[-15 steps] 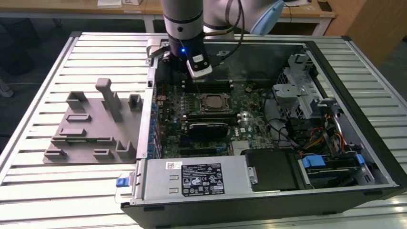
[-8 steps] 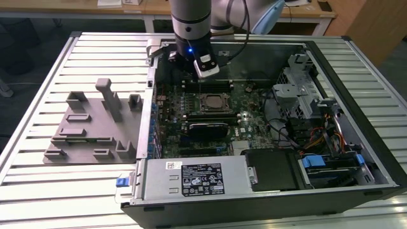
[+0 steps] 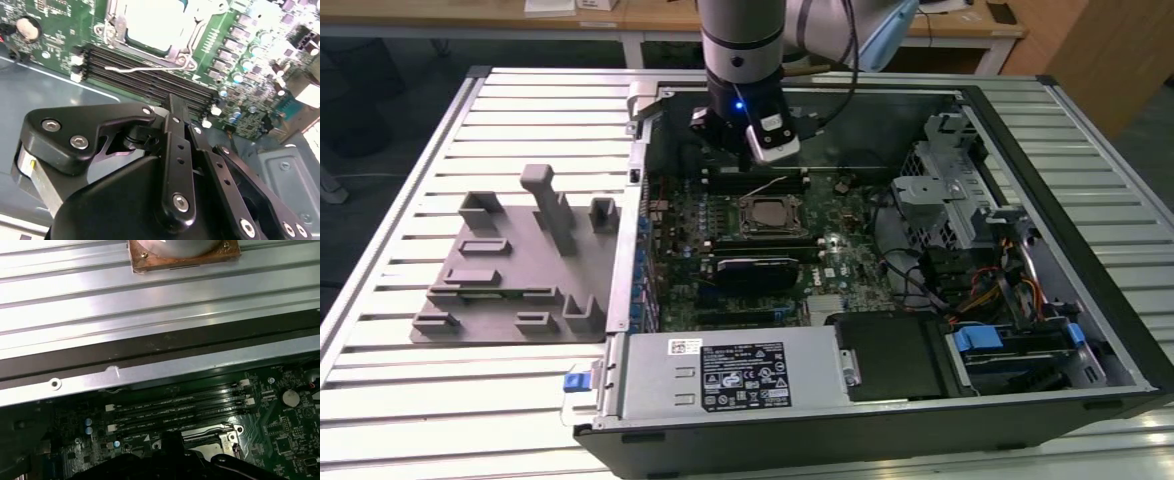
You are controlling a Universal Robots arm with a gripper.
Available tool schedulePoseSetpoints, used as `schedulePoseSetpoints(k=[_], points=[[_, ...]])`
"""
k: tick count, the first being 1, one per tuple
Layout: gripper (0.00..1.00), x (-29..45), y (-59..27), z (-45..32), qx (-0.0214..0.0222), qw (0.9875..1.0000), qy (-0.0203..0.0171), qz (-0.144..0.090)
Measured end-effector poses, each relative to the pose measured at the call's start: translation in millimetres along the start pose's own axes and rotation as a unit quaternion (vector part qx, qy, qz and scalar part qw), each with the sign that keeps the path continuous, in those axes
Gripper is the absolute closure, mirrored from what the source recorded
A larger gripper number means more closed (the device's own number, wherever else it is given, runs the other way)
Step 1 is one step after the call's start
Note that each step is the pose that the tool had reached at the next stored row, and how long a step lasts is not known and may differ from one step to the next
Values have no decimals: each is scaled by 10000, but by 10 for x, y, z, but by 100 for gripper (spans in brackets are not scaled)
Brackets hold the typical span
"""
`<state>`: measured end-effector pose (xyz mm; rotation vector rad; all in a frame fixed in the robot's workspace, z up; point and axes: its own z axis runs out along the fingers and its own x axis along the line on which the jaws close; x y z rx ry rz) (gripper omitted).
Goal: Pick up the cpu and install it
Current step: 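Install the first cpu locking lever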
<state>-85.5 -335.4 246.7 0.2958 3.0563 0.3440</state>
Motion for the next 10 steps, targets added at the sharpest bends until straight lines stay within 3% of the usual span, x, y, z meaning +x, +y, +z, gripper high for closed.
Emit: schedulePoseSetpoints(k=[8, 10], points=[[89, -4, 1, 0, 5, 10000, -8, 2], [89, -5, 1, 0, 34, 10000, -77, 27]])
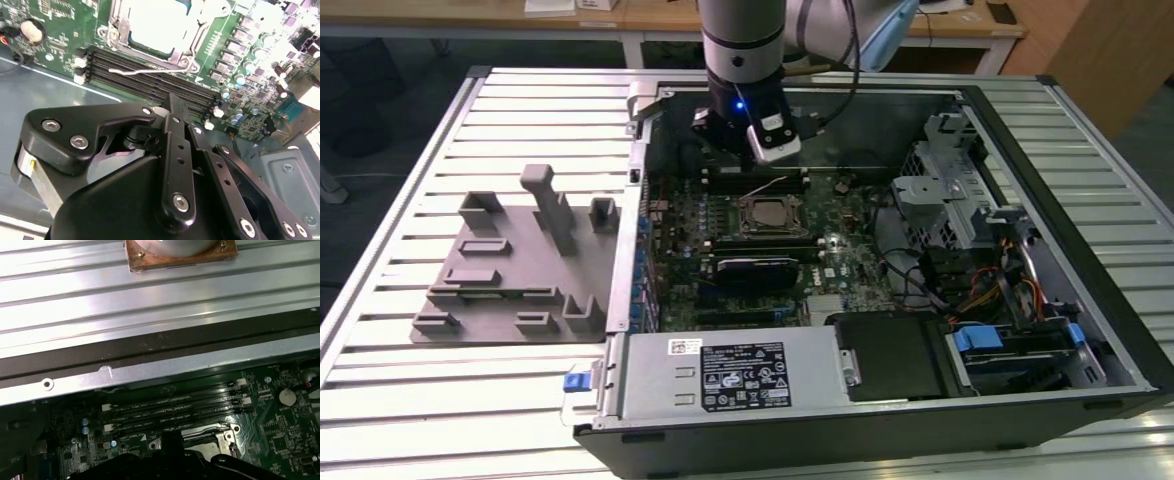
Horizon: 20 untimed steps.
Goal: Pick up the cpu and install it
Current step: 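Install the first cpu locking lever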
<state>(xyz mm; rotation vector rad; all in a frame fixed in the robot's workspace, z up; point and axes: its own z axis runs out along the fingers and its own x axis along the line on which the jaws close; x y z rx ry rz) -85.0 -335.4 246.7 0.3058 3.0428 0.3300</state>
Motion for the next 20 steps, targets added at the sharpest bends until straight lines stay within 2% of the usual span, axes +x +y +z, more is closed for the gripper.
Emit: schedulePoseSetpoints(k=[2, 4, 13, 17, 18, 20], points=[[89, 1, -1, 2, 18, 10000, -70, 44], [89, 1, -3, 13, 16, 9999, -112, 96], [89, -1, -30, 107, 29, 9993, -171, 339], [89, -2, -34, 126, 35, 9987, -206, 466], [89, -2, -35, 127, 36, 9986, -216, 489], [89, -2, -35, 130, 24, 9983, -274, 523]])
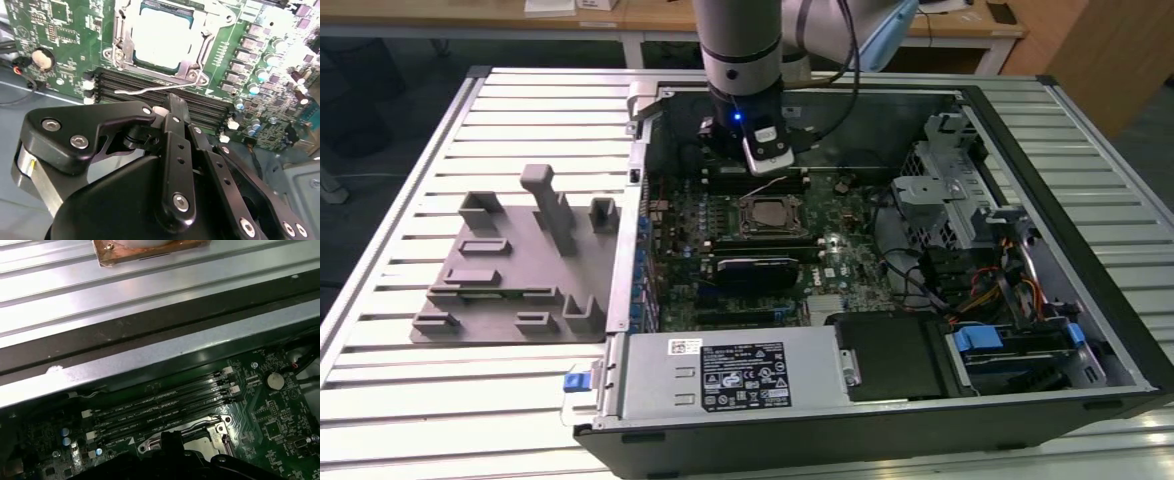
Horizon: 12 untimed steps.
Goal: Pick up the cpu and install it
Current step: 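Install the first cpu locking lever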
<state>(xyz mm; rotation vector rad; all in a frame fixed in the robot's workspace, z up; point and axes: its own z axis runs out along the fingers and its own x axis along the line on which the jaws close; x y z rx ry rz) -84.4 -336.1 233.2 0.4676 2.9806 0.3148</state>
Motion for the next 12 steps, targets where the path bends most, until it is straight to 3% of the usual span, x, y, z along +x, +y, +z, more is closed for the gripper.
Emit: schedulePoseSetpoints(k=[4, 12], points=[[89, 0, -1, 9, -35, 9999, -123, 32], [89, 3, -14, 62, -85, 9997, -224, 30]])
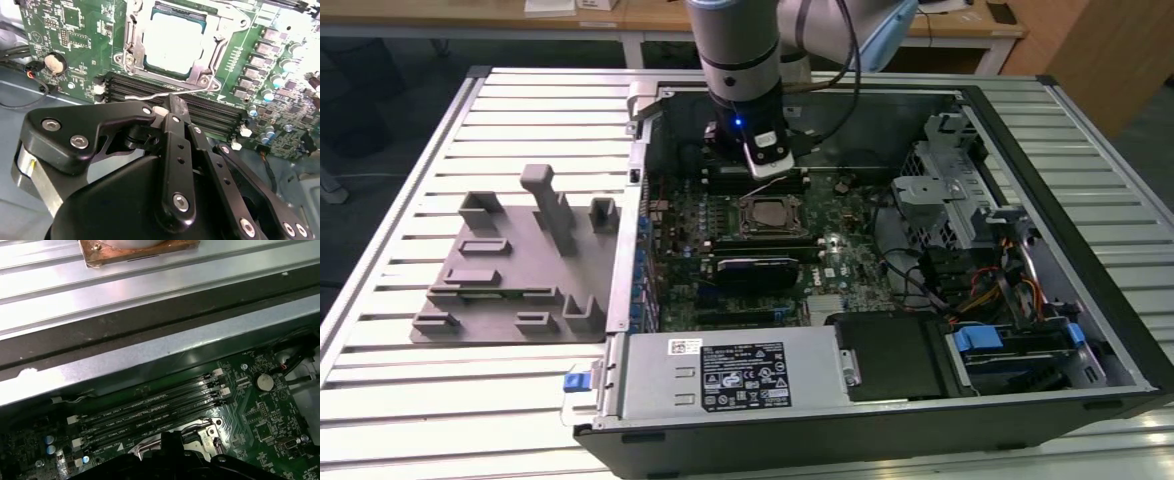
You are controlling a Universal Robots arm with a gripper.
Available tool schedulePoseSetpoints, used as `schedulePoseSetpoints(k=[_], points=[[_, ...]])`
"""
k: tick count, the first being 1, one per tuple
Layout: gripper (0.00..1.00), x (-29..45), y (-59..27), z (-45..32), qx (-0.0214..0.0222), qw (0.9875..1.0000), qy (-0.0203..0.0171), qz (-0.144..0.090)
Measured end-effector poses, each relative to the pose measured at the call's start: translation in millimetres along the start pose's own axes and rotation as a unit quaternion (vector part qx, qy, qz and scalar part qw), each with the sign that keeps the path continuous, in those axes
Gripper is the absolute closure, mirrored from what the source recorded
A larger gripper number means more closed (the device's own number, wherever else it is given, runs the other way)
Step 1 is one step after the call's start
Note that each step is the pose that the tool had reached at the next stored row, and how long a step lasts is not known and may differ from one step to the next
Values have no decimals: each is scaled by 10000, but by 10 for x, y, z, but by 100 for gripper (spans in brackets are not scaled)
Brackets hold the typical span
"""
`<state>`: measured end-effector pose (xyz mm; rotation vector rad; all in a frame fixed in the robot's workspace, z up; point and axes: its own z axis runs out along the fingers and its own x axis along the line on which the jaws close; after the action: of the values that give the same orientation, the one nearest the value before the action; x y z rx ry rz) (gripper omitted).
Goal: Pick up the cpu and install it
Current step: 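Install the first cpu locking lever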
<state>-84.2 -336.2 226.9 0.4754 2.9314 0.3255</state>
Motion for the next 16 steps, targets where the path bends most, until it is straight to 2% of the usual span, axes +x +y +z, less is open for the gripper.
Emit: schedulePoseSetpoints(k=[13, 16], points=[[89, -31, -1, 66, -102, 9996, -254, -50], [89, -34, -2, 69, -102, 9996, -258, -51]])
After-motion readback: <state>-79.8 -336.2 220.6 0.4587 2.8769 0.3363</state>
